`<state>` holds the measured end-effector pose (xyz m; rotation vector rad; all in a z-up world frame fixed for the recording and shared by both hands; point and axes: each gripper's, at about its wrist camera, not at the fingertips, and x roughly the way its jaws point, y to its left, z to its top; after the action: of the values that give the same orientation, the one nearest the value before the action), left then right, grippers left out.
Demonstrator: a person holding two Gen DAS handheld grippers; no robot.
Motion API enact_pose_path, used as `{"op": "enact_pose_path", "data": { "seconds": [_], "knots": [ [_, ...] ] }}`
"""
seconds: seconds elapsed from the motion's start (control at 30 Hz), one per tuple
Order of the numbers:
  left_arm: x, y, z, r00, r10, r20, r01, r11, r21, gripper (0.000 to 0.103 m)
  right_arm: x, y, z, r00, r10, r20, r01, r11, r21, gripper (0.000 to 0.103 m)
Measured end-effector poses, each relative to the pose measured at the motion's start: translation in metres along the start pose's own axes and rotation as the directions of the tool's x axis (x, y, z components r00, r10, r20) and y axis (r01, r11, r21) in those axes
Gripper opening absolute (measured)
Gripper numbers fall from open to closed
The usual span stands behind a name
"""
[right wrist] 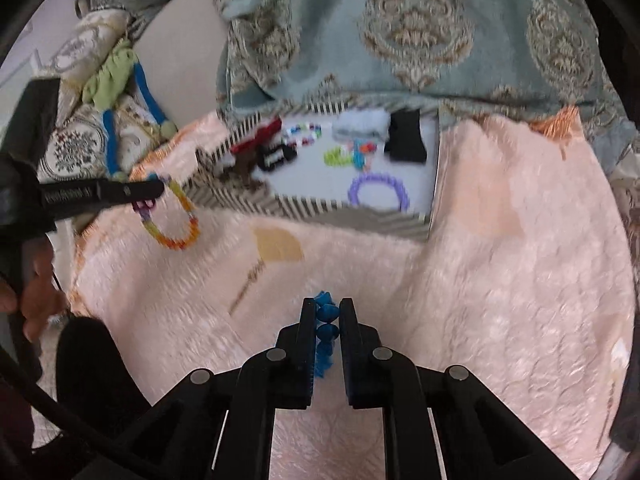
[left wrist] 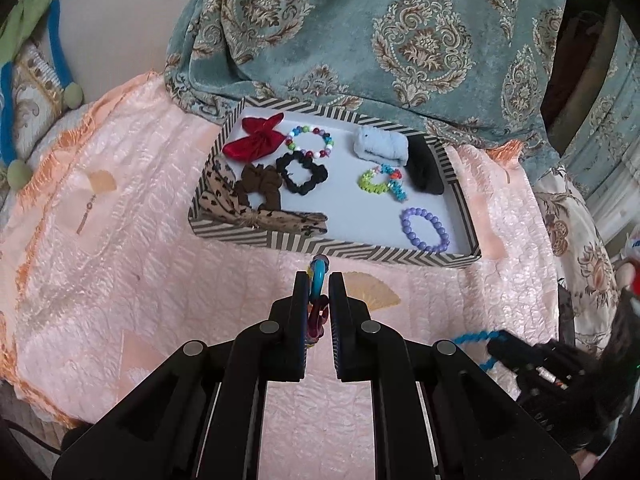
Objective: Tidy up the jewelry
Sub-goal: 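Grasp rainbow bead bracelet with left gripper while right grasps blue bead bracelet, then lower rainbow bracelet into tray with left gripper while right lowers blue bracelet there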
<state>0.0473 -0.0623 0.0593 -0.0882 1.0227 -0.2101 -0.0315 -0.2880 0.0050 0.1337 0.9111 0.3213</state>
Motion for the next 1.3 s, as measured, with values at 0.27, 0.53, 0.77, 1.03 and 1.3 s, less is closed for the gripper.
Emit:
{"op": "enact_pose_path", "data": {
  "seconds": [0.27,0.53,0.77,1.03,1.3],
  "knots": [
    [-0.003,-0.015,0.018,1.000,0.013,0.028,-0.014,0.999,0.044,0.009,-0.018,0.001,0.036,0.997,-0.002,0.073,0.003,1.000,-0.007,0.010],
    [0.004,-0.028,0.037,0.998,0.034,0.044,-0.038,0.995,0.090,0.009,-0.018,0.001,0.071,0.993,-0.007,0.121,0.008,1.000,-0.004,0.010],
    [0.020,-0.034,0.057,0.998,0.051,0.044,-0.055,0.993,0.108,0.009,0.006,-0.001,0.089,0.995,0.007,0.104,-0.007,1.000,0.002,0.010],
    [0.052,-0.039,0.088,0.998,0.046,0.033,-0.049,0.994,0.097,0.009,0.045,-0.007,0.106,0.996,0.048,0.080,-0.052,0.997,0.057,0.010],
    [0.108,-0.043,0.114,1.000,0.011,-0.008,-0.011,0.999,0.049,0.008,0.097,-0.012,0.119,0.991,0.132,0.036,-0.136,0.979,0.154,0.010]
  ]
}}
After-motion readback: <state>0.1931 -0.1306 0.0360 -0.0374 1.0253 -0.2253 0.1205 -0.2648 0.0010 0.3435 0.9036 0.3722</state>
